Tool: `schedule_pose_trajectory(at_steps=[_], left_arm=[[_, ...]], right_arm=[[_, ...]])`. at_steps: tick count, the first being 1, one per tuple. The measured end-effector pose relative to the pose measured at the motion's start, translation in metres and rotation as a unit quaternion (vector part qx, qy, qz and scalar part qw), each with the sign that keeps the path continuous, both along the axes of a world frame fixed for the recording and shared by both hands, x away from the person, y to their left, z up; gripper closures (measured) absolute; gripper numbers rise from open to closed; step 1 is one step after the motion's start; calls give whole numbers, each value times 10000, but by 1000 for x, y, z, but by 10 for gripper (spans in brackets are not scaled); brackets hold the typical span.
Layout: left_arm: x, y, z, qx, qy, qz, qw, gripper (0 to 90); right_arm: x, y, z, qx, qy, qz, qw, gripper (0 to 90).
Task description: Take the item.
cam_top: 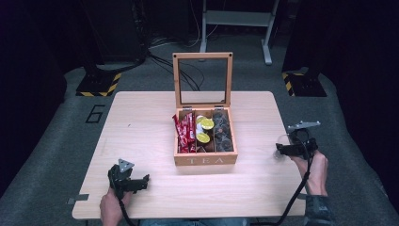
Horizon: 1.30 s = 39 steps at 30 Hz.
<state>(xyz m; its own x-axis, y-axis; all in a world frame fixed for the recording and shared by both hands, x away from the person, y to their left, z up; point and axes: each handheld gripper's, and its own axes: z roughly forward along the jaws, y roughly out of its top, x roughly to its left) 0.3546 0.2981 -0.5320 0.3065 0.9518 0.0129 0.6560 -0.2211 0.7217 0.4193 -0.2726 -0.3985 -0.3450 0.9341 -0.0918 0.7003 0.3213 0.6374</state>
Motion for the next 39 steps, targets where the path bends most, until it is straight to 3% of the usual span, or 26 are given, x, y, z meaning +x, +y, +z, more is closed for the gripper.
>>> schedule_pose_trajectory(at_steps=[3,4,8,16,22,23,27,30,32,36,39], left_arm=[[0,0,0,4,2,-3,10000,3],[0,0,0,5,7,-5,10000,3],[0,0,0,3,1,-3,10000,3],[0,0,0,6,0,-4,10000,4],[0,0,0,9,-1,-5,10000,3],[0,0,0,8,-1,-5,10000,4],[0,0,0,4,7,-2,10000,4],[0,0,0,4,8,0,10000,3],[0,0,0,4,9,0,10000,3],[0,0,0,3,9,1,10000,3],[0,0,0,4,10,-2,10000,3]], right_arm=[[-6,5,2,92,-37,67,9999,226],[-13,11,4,251,-130,161,9995,171],[-23,20,3,374,-280,416,9980,131],[-40,44,-12,426,-301,644,9966,54],[-50,60,-25,391,-388,731,9958,46],[-54,67,-34,376,-410,801,9952,47],[-56,73,-45,376,-418,920,9942,50],[-60,83,-67,435,-268,985,9938,47],[-61,84,-71,461,-229,1027,9934,45],[-63,94,-97,614,-20,1065,9924,28],[-65,100,-110,559,40,1135,9920,20]])
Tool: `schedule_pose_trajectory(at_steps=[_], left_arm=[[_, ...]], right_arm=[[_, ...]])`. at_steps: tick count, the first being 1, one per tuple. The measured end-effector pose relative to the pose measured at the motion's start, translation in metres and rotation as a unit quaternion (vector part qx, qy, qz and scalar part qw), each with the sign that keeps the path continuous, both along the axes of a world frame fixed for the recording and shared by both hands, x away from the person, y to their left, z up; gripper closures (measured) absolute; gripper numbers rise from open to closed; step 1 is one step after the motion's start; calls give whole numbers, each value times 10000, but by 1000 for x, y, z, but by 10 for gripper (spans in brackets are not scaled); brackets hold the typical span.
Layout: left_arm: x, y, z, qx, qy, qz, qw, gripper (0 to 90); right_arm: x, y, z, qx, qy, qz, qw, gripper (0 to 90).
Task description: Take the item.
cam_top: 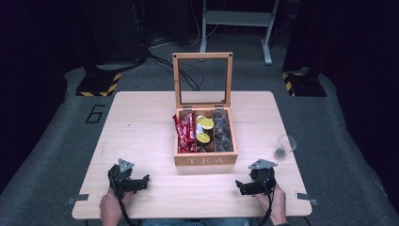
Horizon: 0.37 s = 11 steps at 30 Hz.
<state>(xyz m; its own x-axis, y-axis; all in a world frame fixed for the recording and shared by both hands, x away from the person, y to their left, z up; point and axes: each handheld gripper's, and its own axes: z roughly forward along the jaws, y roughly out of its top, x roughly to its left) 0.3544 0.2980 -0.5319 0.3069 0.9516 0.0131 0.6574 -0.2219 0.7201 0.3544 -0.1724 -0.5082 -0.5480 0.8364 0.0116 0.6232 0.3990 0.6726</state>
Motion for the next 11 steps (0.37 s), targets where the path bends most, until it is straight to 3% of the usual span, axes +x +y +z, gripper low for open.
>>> schedule_pose_trajectory(at_steps=[6,11], left_arm=[[0,0,0,-2,0,1,10000,3],[0,0,0,-1,-11,2,10000,3]], right_arm=[[-1,4,-15,-71,86,70,9999,9],[-3,2,-20,28,-179,123,9998,0]])
